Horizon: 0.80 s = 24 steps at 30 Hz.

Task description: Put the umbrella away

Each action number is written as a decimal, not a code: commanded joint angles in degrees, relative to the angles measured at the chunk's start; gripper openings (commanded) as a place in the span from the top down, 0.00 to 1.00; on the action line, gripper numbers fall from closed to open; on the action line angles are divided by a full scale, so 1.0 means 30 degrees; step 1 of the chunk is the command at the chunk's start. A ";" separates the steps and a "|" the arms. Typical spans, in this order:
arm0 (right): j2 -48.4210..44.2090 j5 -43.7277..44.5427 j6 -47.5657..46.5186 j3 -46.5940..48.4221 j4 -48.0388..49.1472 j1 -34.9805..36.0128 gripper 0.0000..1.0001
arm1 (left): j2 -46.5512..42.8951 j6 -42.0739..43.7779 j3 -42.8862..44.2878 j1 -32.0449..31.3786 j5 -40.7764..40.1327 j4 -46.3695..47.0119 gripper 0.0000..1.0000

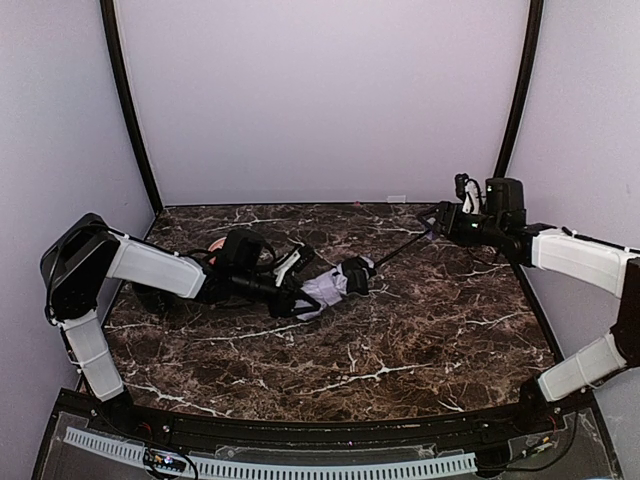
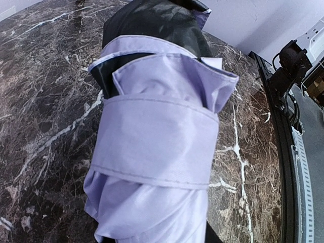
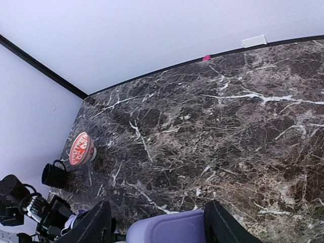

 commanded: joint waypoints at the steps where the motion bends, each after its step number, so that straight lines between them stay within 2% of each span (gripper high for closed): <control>1: 0.0864 0.0460 -0.0239 -0.0468 0.1741 0.0660 0.45 | -0.1285 0.0235 -0.0119 -0.0011 0.0634 0.1570 1.00; 6: 0.1735 0.0183 0.0747 -0.1426 0.3825 0.2715 0.64 | -0.1152 -0.0697 -0.0202 -0.0021 0.0630 0.2925 1.00; 10: 0.2900 0.0542 0.1926 -0.1864 0.5595 0.5353 0.75 | -0.0512 -0.1038 0.0765 -0.0038 0.0868 0.3207 1.00; 16: 0.6323 -0.1751 0.3782 -0.1584 0.8715 0.8309 0.82 | 0.0144 -0.1118 0.2301 -0.0031 0.1329 0.3847 1.00; 24: 0.8102 -0.4805 0.5716 0.0441 1.0867 0.9887 0.84 | 0.1186 -0.1527 0.3164 0.0034 0.1066 0.4762 1.00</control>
